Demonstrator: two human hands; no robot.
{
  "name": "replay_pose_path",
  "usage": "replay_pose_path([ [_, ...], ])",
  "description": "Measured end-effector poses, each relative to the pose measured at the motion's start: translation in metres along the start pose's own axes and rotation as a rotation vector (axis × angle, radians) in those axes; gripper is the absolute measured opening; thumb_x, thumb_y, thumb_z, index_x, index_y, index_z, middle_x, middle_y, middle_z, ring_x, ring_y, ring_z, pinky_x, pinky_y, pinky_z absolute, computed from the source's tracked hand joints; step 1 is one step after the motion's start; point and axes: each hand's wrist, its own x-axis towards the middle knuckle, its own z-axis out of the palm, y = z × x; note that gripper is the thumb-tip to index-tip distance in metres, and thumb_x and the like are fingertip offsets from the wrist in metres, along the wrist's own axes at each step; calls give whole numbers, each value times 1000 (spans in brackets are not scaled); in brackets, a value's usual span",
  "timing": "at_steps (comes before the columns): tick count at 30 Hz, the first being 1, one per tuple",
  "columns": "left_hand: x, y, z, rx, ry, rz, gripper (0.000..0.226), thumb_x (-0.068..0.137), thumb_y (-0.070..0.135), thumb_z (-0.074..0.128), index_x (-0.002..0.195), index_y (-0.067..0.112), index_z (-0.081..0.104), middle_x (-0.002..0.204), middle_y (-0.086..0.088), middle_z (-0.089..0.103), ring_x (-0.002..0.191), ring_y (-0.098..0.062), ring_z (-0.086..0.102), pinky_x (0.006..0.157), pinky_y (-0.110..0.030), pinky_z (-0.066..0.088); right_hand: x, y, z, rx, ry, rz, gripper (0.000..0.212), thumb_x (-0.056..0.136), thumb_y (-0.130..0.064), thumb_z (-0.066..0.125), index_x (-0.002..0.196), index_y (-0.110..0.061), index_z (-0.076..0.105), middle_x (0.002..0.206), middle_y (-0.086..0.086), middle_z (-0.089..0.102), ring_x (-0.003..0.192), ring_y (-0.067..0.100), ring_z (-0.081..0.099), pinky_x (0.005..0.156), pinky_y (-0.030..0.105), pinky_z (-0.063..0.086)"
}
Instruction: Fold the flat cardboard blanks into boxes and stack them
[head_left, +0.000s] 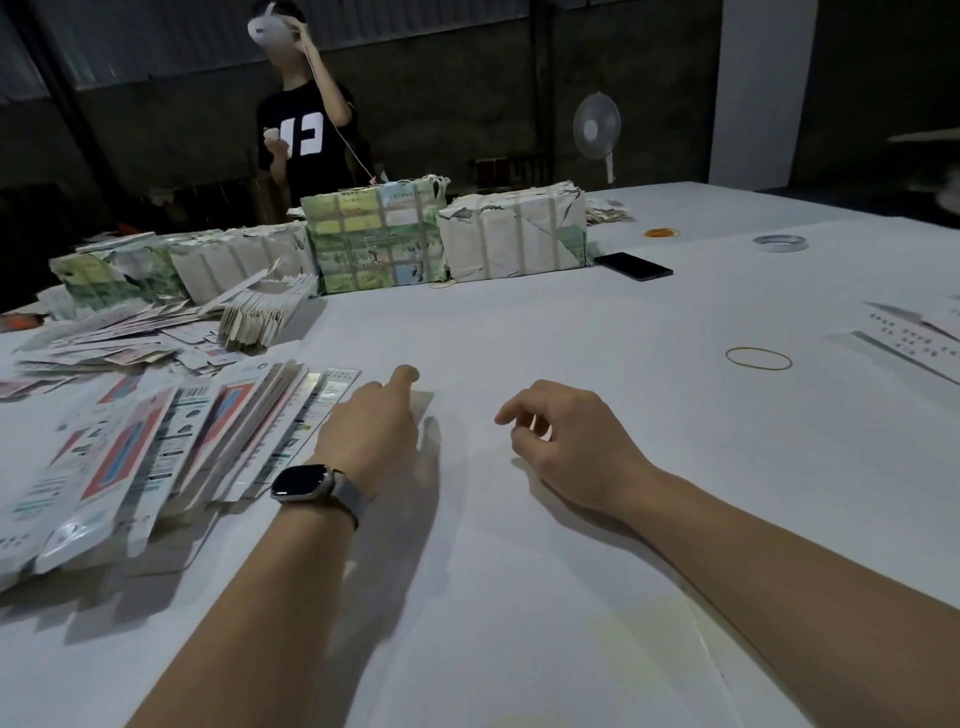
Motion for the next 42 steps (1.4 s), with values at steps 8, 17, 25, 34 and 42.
replay_pose_path([
  [8,-16,15,-45,-312,339,45,70,87,-11,43,140,34,43,114,-19,66,95,-42,61,70,-49,56,2,-2,1,69,-37,93,32,98,-39,53,129,-32,56,89,-18,57,86,5,56,90,37,49],
  [17,-20,34,-55,-986,386,36,53,91,-13,40,119,27,62,99,7,73,85,-11,73,56,-19,55,3,-16,7,646,-9,188,66,82,-63,49,144,-40,42,96,-17,70,81,-4,62,69,20,47],
  [25,-45,89,-19,-1504,-226,-72,47,104,45,41,111,11,72,81,-8,66,54,-11,60,48,-22,49,1,-19,6,729,72,218,39,96,-55,50,133,-45,44,92,-2,65,70,8,65,62,28,50],
  [34,-45,78,-15,-1694,-387,-11,52,104,51,33,119,17,69,98,-12,77,75,-21,74,59,-31,60,2,-6,5,769,105,239,30,95,-43,60,124,-38,56,82,-16,62,87,21,71,65,30,57],
  [42,-43,82,5,-1695,-262,-90,41,107,35,40,131,10,61,106,-19,68,72,-21,69,59,-30,58,3,-9,5,783,88,256,37,84,-46,60,117,-32,63,105,-3,75,94,19,73,87,43,58],
])
